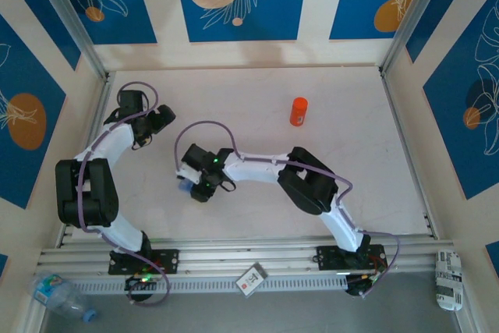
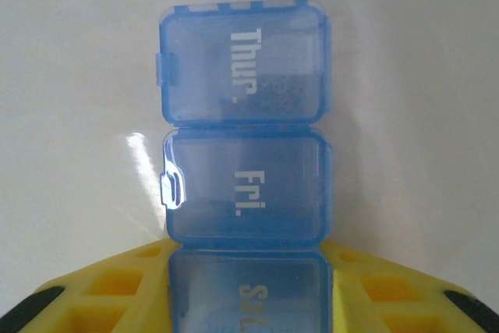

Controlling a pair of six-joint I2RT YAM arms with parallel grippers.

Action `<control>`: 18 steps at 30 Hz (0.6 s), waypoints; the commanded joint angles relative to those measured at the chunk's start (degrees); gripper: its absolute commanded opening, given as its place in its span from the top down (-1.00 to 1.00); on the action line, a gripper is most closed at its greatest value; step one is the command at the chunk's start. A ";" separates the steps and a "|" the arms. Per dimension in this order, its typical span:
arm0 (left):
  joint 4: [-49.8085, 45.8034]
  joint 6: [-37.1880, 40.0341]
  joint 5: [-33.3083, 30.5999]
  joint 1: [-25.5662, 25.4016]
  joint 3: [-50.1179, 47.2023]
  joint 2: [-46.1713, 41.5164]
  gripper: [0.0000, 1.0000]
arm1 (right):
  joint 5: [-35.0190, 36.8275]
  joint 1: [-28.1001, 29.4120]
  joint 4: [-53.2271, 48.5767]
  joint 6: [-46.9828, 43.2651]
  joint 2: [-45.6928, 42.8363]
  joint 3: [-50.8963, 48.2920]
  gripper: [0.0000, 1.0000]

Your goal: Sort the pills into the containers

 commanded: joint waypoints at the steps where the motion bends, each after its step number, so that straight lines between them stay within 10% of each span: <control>1: 1.11 -0.91 1.62 0.61 1.33 -1.05 -1.00 | 6.80 -3.74 -1.16 1.97 -1.81 -3.65 0.22; 18: 3.90 -2.65 6.45 -1.84 -2.66 -6.57 -1.00 | 9.12 -17.55 4.15 11.04 -12.38 -19.64 0.21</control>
